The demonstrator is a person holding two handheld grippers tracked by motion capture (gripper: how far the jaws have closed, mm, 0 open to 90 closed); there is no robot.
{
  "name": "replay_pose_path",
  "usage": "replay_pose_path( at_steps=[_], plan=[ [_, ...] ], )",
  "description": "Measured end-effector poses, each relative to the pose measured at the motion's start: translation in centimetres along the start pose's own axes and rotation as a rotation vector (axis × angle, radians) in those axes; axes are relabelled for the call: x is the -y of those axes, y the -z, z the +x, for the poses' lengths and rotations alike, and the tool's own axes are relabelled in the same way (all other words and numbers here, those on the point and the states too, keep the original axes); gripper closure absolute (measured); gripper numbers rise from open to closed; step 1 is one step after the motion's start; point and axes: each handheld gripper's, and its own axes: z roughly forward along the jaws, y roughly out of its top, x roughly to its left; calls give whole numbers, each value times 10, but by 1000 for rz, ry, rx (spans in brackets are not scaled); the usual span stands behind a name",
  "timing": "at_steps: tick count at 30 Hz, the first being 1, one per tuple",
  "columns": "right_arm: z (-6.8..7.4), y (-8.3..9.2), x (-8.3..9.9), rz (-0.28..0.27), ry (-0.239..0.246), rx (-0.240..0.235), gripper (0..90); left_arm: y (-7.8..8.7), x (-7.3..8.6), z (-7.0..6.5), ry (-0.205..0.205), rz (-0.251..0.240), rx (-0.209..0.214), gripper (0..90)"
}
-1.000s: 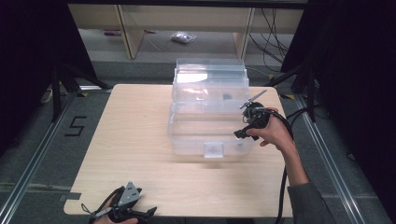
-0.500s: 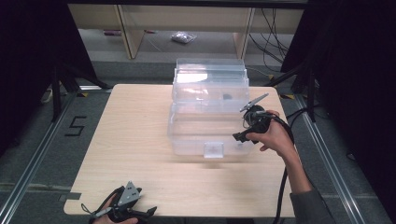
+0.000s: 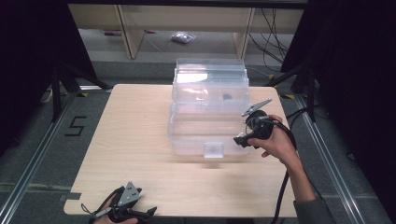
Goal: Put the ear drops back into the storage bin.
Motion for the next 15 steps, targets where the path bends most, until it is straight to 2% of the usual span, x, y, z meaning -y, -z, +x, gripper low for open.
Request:
replay_pose_path(
  at_steps=[3,4,5,7,10,11,15],
  plan=[
    [3,4,3,-18,1,6,201,0,0,0,-6,5,3,156],
    [3,4,5,-22,27,-2,201,0,0,0,-3,4,1,156],
    [4,6,6,-28,22,-7,201,0,0,0,-1,2,0,156],
    [4,6,7,-48,42,1,201,0,0,0,-3,3,-1,156],
    [9,7,12,-52,16,-7,201,0,0,1,-4,6,1,156],
    [8,6,14,-69,36,-3,201,0,0,1,-4,6,1,156],
    [12,3,21,-88,8,-25,202,-1,1,1,-6,2,-3,156]
  ],
)
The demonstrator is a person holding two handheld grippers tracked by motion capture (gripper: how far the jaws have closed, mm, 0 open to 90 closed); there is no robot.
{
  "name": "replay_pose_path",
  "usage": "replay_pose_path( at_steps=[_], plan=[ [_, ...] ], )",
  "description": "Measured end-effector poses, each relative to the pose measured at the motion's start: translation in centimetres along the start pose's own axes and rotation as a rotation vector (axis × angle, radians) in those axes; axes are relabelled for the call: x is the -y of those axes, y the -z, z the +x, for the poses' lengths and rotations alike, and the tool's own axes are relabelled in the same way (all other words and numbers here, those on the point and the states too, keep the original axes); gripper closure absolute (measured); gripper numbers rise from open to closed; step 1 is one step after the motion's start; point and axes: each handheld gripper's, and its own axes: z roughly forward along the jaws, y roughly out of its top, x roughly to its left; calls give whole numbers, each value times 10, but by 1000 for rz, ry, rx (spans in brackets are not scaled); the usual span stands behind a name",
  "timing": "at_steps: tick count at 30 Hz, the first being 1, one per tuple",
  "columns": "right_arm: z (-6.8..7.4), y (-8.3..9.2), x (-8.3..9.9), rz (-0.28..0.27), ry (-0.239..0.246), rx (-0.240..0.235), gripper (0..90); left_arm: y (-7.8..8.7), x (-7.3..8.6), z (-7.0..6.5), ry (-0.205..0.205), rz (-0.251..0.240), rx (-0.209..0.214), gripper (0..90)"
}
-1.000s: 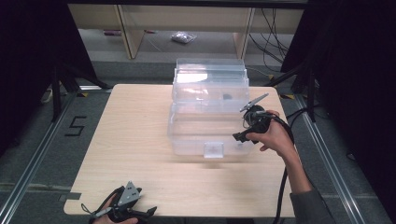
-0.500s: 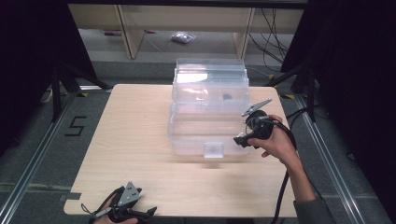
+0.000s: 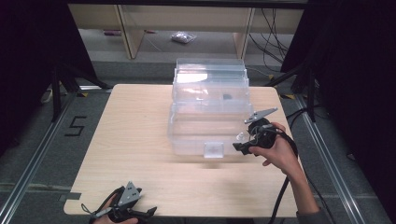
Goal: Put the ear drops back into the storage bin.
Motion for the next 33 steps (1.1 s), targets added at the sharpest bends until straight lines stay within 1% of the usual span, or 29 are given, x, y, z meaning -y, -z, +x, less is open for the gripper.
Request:
replay_pose_path(
  at_steps=[2,4,5,6,8,9,10,11,12,13,14,15,16,17,18,19,20,21,22,23,24,25,26,27,28,29,30,31,33],
  plan=[
    [1,0,2,-12,7,-2,202,1,-1,0,2,4,4,156],
    [6,0,5,-18,-25,-10,202,1,0,0,0,3,3,156],
    [6,-1,7,-33,-4,-10,201,0,0,0,-2,8,-3,156],
    [7,0,7,-26,-12,-9,201,1,0,0,-1,5,3,156],
    [8,0,9,-40,0,-10,201,1,-1,0,2,2,2,156],
    [9,1,9,-37,-9,-11,199,1,-1,0,2,2,2,156],
    [9,-1,11,-61,22,-8,199,1,0,0,-2,5,2,156],
    [9,0,11,-51,27,-9,199,0,0,0,-3,6,-3,156],
    [11,-2,13,-65,17,-10,199,1,0,0,2,5,1,156],
    [11,-1,14,-46,27,-16,199,1,0,0,2,4,3,156],
    [13,-2,15,-47,1,-14,199,1,0,0,1,2,1,156],
    [12,-2,16,-54,30,-10,199,1,0,0,-2,4,2,156],
    [12,-2,16,-54,30,-10,199,1,0,0,-2,4,2,156],
    [14,-2,18,-44,9,-30,200,1,0,0,-4,9,-6,156],
    [16,-3,20,-55,-10,-23,199,1,0,0,1,4,1,156],
    [17,-2,20,-42,-5,-30,199,1,0,0,2,3,3,156],
    [17,-5,21,-71,12,-31,199,1,0,0,2,3,2,156],
    [17,-5,21,-71,12,-31,199,1,0,0,2,3,2,156],
    [18,-5,22,-84,25,-15,199,1,0,0,-2,6,0,156],
    [20,-4,23,-57,12,-33,200,1,0,0,0,4,0,156],
    [19,-6,23,-92,53,-23,200,1,0,0,2,3,1,156],
    [20,-6,24,-69,42,-40,199,1,-1,0,1,3,0,156],
    [20,-6,24,-69,42,-40,199,1,-1,0,1,3,0,156],
    [23,-8,26,-81,44,-23,201,0,0,-1,11,5,2,156],
    [24,-7,26,-58,31,-38,201,1,0,-1,8,4,1,156],
    [25,-8,27,-69,26,-24,201,2,0,-1,5,-1,0,156],
    [25,-8,27,-58,35,-36,201,2,-1,-1,8,-2,6,156],
    [25,-8,28,-54,28,-40,201,3,-1,1,-15,17,8,156],
    [26,-8,28,-59,27,-37,199,2,0,-1,5,0,0,156]
  ],
)
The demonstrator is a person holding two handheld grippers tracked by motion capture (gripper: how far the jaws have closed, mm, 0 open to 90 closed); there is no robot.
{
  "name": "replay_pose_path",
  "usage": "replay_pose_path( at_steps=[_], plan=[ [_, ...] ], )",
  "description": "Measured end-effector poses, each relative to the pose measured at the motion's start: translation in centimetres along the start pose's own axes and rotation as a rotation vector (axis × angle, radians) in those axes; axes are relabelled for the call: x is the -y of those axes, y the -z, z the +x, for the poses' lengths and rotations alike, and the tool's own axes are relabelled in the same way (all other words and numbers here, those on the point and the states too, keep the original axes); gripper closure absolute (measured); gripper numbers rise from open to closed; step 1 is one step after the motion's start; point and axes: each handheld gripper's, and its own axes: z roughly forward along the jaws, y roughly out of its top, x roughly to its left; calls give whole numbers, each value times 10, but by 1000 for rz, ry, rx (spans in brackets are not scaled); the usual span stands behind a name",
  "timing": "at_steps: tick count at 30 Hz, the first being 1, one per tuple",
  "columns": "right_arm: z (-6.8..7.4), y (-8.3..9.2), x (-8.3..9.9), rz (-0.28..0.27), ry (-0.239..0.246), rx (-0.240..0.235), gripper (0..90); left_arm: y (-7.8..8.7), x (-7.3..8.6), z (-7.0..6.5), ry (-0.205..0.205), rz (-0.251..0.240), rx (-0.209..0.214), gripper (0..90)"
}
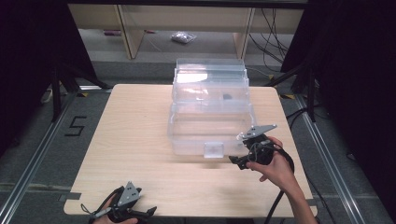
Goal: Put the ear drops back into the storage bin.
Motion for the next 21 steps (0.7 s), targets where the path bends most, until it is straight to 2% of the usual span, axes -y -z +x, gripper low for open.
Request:
replay_pose_path(
  at_steps=[1,2,3,5,6,7,8,11,13,14,16,17,19,21],
  plan=[
    [-1,-1,0,-11,18,-6,199,0,0,0,0,0,0,156],
    [0,-2,1,-31,0,2,198,1,-1,1,-13,10,8,156],
    [0,-2,1,-36,9,1,196,1,-1,1,-13,10,8,156],
    [1,-1,1,-18,2,-10,195,1,0,1,-14,12,9,156],
    [2,-3,2,-37,9,10,193,1,0,1,-9,9,8,156],
    [4,-2,2,-15,-14,-9,190,2,0,1,-16,14,8,156],
    [4,-4,3,-30,-4,-2,188,2,-1,2,-21,12,6,156],
    [5,-4,5,-26,-22,-3,180,1,0,0,-8,6,9,156],
    [3,-5,6,-44,-4,-6,180,2,-1,3,-38,27,5,156],
    [5,-7,7,-57,-18,-3,180,1,0,1,-1,-4,-1,156],
    [5,-6,8,-50,-16,-20,179,1,0,0,-3,-2,3,156],
    [6,-7,9,-55,-7,-17,179,0,0,0,-2,0,-10,156],
    [9,-6,10,-50,-3,-11,179,1,-1,0,-4,-2,0,156],
    [13,-8,12,-62,-16,-25,179,1,0,0,-2,-2,0,156]
  ],
)
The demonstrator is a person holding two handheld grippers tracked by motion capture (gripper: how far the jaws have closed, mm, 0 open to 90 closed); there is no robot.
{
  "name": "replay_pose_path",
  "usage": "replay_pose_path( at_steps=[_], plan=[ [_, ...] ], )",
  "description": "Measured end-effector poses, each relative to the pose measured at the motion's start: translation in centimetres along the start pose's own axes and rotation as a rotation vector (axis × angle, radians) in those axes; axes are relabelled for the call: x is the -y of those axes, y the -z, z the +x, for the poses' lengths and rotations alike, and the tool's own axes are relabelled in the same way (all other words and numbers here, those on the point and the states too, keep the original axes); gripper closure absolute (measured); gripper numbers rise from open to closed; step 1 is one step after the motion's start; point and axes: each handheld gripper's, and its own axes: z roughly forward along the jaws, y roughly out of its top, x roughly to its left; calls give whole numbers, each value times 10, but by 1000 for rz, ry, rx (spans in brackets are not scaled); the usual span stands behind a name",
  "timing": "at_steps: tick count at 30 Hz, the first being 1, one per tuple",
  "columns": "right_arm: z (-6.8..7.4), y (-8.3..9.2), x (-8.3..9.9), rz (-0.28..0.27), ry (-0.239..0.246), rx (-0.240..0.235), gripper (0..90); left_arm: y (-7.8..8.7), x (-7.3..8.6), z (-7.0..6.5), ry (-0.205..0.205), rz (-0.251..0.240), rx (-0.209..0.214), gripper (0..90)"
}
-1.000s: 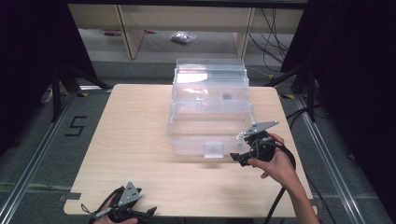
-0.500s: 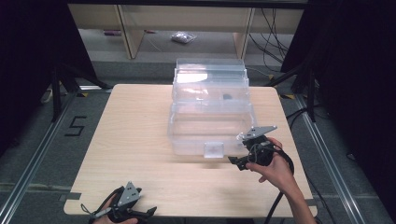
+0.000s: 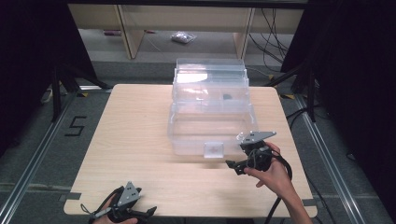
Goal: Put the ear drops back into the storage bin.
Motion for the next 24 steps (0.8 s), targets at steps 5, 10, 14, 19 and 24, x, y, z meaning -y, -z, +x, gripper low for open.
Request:
replay_pose_path(
  at_steps=[5,10,14,19,24],
  plan=[
    [5,-3,5,7,15,0,179,0,0,0,-3,0,-1,156],
    [10,-8,11,-2,1,-3,178,0,0,0,-5,-2,-3,156],
    [15,-11,15,-16,-2,18,178,0,0,0,-2,0,0,156],
    [21,-17,21,-14,-4,5,174,0,0,0,-3,0,1,156],
    [27,-23,25,6,7,-20,171,0,0,0,-7,-1,-8,156]
  ],
)
